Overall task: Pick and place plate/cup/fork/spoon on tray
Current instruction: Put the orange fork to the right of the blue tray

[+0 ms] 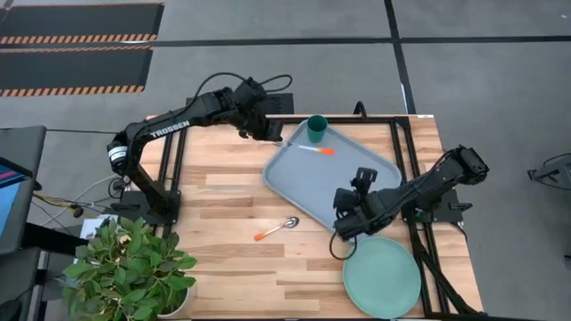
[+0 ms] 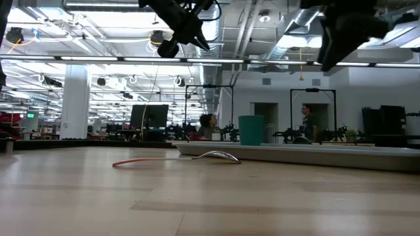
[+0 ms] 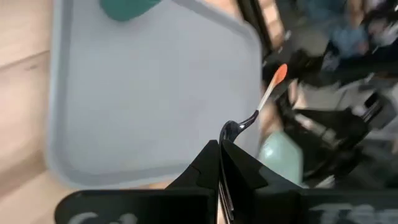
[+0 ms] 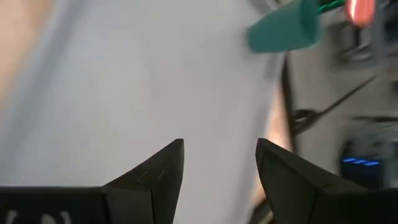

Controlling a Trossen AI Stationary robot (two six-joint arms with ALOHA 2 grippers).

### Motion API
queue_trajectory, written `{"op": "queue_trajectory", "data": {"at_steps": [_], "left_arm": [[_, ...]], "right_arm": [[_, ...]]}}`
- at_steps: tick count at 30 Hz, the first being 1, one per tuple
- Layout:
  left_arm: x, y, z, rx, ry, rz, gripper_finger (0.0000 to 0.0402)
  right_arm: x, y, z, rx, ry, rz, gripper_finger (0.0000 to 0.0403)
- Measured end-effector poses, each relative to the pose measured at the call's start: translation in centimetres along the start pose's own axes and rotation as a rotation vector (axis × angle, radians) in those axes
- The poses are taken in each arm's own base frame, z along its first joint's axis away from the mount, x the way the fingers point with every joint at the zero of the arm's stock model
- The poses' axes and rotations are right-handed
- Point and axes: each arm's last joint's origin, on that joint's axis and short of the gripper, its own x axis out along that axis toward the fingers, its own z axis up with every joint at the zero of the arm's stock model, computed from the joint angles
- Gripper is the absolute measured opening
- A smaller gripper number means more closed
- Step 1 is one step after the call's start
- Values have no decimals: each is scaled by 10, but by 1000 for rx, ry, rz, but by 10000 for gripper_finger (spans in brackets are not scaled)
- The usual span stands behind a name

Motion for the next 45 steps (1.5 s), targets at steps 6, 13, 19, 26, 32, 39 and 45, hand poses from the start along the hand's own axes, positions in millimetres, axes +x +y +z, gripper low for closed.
{"op": "queue_trajectory", "data": {"at_steps": [6, 13, 19, 26, 32, 39, 45], "left_arm": [[36, 5, -8, 131, 103, 80, 0], [97, 4, -4, 215, 272, 68, 0], [126, -11, 15, 332, 245, 128, 0], [166, -20, 21, 508, 345, 177, 0], [184, -27, 6, 668, 400, 194, 0], [178, -44, -3, 900, 375, 253, 0], [182, -55, -18, 1186, 383, 314, 0]], "right_arm": [[-18, 18, -14, 109, 33, 122, 221], [-35, 30, -32, 179, 61, 158, 220], [-45, 38, -41, 258, 62, 183, 220], [-52, 42, -48, 283, 52, 193, 220], [-53, 43, -49, 278, 49, 194, 220], [-52, 42, -49, 280, 39, 189, 220], [-53, 43, -48, 289, 34, 199, 220]]}}
